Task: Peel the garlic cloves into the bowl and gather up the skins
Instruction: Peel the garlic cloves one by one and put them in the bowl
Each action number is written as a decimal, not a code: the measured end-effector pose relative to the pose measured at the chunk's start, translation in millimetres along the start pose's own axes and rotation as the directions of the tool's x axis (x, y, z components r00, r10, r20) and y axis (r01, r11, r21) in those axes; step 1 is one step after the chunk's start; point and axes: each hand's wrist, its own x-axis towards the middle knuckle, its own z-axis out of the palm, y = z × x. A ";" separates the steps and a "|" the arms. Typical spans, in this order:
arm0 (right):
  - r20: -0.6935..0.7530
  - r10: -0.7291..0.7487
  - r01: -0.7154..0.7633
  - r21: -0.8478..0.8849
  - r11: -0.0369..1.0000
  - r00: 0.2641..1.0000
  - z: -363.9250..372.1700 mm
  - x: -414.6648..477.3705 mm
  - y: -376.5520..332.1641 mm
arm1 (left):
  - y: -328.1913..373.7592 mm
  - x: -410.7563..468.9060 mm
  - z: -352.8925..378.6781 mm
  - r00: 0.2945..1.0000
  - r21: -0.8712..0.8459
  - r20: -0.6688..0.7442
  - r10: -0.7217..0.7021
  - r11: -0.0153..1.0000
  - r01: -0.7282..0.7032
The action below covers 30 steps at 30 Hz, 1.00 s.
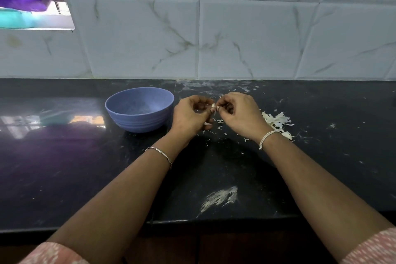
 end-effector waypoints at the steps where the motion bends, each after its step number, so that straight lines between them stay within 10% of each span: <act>1: 0.002 -0.006 0.006 -0.005 1.000 1.000 -0.2 -0.4 -0.5 | -0.3 0.5 0.4 1.000 0.049 -0.006 0.008 0.999 -0.008; 7: -0.072 0.053 -0.055 -0.035 0.998 0.996 -4.7 3.3 6.8 | -0.2 -0.5 0.3 0.998 0.214 -0.015 0.061 0.975 -0.056; 23: 0.029 0.219 -0.197 -0.335 0.921 0.975 -38.0 -2.1 31.2 | -0.2 0.6 0.0 0.988 -0.091 0.117 -0.105 0.989 0.116; 30: -0.009 0.204 -0.187 -0.443 0.877 0.979 -39.5 -4.8 29.4 | -5.7 1.1 0.3 0.993 0.109 0.113 -0.018 0.994 0.006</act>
